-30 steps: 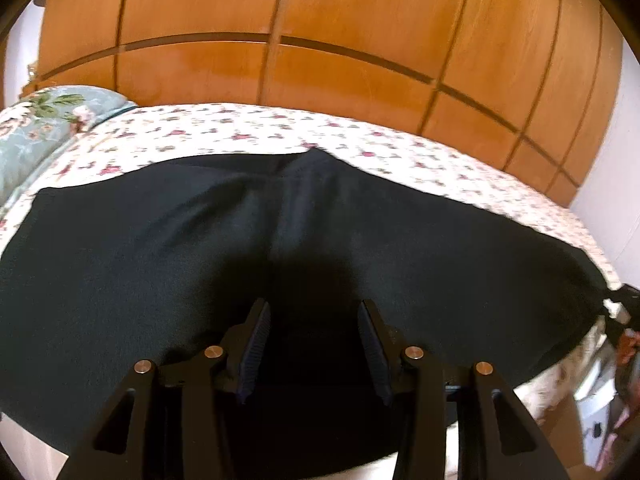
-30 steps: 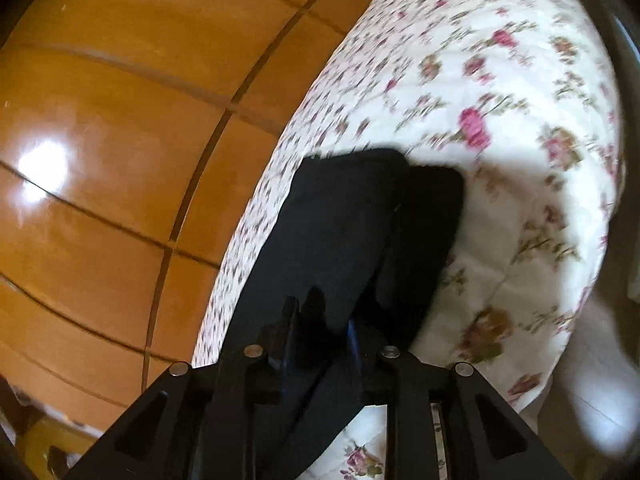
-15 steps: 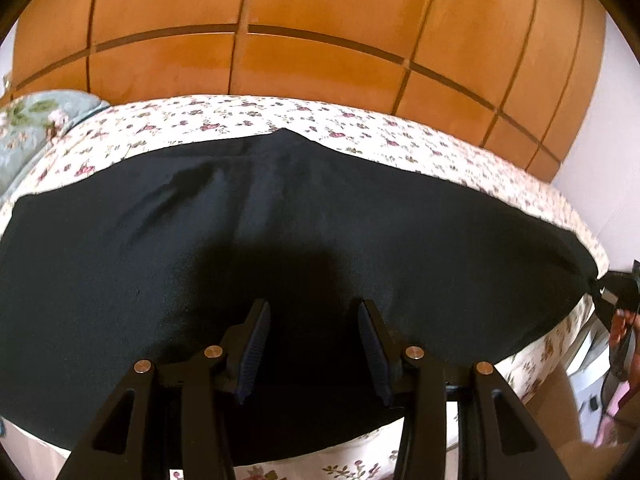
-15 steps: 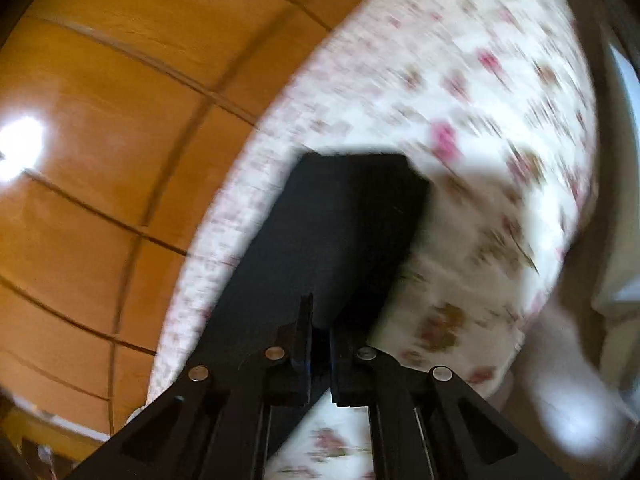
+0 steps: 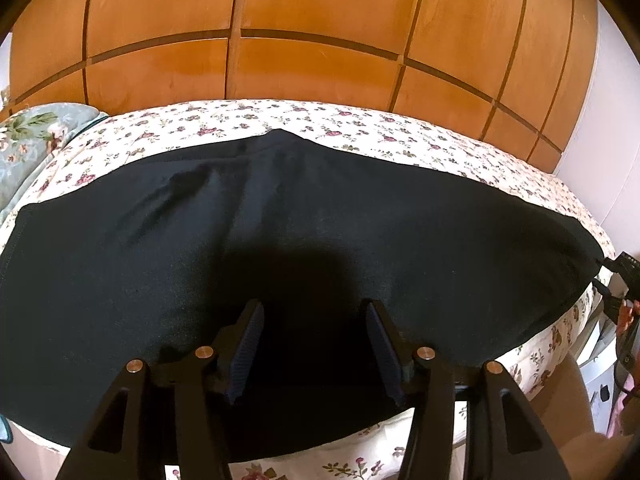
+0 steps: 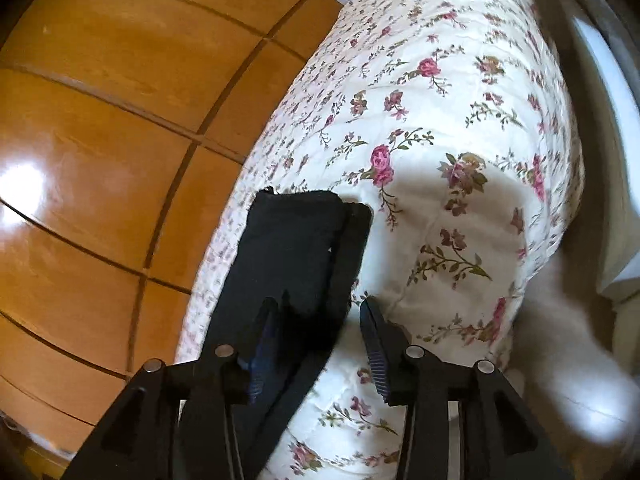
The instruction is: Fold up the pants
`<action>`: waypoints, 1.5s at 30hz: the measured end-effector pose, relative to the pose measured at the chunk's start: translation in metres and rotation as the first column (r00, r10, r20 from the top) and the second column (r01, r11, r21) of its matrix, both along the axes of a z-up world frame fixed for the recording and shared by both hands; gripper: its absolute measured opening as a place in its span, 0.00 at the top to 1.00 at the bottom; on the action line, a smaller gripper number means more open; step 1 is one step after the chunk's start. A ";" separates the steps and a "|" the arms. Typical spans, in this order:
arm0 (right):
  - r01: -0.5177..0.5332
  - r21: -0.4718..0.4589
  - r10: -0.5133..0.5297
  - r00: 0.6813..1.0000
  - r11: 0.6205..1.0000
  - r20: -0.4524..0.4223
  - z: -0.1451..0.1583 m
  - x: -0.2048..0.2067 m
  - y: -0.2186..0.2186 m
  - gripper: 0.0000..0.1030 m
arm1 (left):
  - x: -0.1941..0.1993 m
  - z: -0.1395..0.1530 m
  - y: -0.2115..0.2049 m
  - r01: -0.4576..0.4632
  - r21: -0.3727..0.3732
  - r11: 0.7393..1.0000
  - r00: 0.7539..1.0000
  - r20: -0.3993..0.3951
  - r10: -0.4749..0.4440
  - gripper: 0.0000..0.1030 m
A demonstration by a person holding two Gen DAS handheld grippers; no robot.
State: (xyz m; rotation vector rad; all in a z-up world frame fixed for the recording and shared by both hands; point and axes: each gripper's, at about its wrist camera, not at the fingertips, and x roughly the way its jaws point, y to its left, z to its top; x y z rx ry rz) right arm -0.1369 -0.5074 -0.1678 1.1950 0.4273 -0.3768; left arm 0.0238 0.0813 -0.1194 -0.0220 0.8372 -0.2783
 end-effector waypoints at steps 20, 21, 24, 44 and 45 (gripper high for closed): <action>-0.082 -0.065 0.085 0.995 0.994 0.047 0.044 0.034 0.006 0.85 | 0.027 -0.002 0.052 -0.130 0.052 0.990 0.992 0.001 0.130 0.43; -0.092 -0.086 0.096 0.994 0.992 0.043 0.054 0.036 0.010 0.85 | 0.025 -0.002 0.048 -0.119 0.072 0.990 0.993 0.010 0.118 0.42; -0.115 -0.151 0.117 0.993 0.982 0.004 0.085 0.042 0.022 0.85 | 0.021 -0.004 0.044 -0.114 0.092 0.989 0.993 0.032 0.112 0.39; -0.299 -0.514 0.363 0.931 0.804 0.027 0.215 0.074 0.171 0.85 | -0.001 0.003 0.053 -0.152 -0.032 0.988 0.988 0.018 0.152 0.39; -0.314 -0.530 0.385 0.923 0.787 0.024 0.218 0.077 0.182 0.85 | -0.002 0.004 0.054 -0.153 -0.039 0.987 0.988 0.017 0.154 0.39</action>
